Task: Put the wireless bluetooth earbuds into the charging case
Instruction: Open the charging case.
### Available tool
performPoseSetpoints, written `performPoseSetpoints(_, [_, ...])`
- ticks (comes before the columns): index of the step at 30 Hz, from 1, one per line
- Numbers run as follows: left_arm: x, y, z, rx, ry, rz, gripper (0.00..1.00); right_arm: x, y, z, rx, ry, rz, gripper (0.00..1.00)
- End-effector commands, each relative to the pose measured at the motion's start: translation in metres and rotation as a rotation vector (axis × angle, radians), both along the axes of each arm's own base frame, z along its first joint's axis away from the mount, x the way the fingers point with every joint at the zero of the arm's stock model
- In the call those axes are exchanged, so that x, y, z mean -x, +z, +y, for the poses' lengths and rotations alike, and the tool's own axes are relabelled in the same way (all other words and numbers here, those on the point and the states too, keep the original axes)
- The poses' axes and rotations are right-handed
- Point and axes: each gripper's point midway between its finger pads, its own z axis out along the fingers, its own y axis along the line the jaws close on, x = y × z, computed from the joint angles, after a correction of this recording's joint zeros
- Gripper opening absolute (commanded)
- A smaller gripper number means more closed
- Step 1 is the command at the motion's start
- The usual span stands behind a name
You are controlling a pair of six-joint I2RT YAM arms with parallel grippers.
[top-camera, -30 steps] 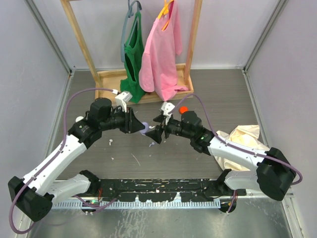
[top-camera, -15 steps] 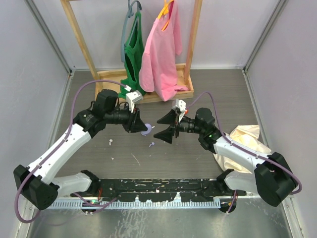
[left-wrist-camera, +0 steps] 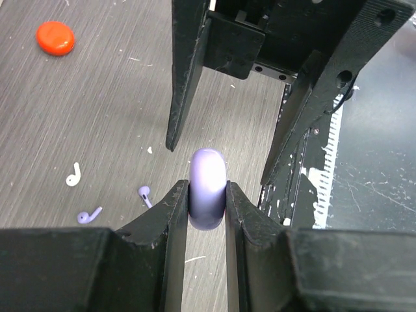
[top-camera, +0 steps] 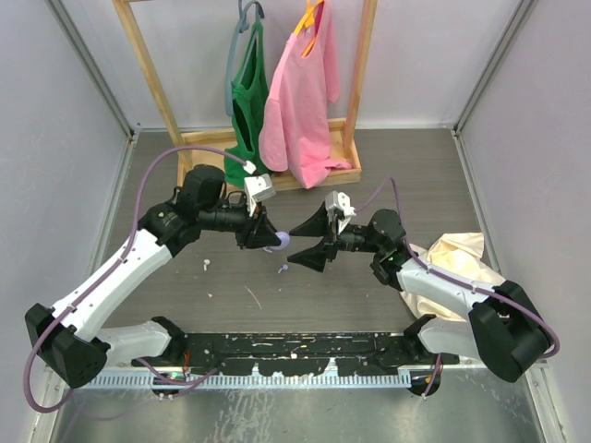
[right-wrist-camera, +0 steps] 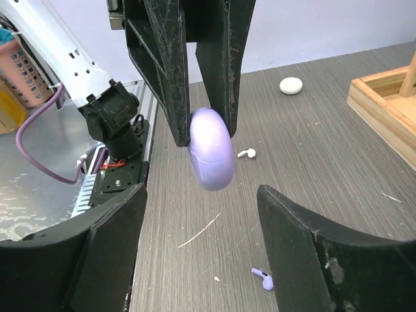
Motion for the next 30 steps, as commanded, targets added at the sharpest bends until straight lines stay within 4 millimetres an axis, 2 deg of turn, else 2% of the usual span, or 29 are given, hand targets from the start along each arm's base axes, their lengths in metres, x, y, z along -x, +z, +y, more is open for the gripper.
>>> performPoseSetpoints(1, [0.001,0.030,-0.015,0.066,-0.085,-0.133,0.12,0.007,0.019,-0.002,-0.072,0.028,-0.084,0.73])
performPoseSetpoints(11, [0.006,0.033,-0.027,0.073,-0.122,-0.179,0.13,0.012,0.016,-0.003,-0.074,0.049,-0.082,0.65])
performPoseSetpoints(21, [0.011,0.037,-0.035,0.088,-0.155,-0.188,0.13,0.020,0.015,-0.003,-0.084,0.091,-0.094,0.46])
performPoseSetpoints(30, [0.014,0.036,-0.039,0.095,-0.166,-0.192,0.13,0.023,0.014,-0.003,-0.087,0.109,-0.098,0.35])
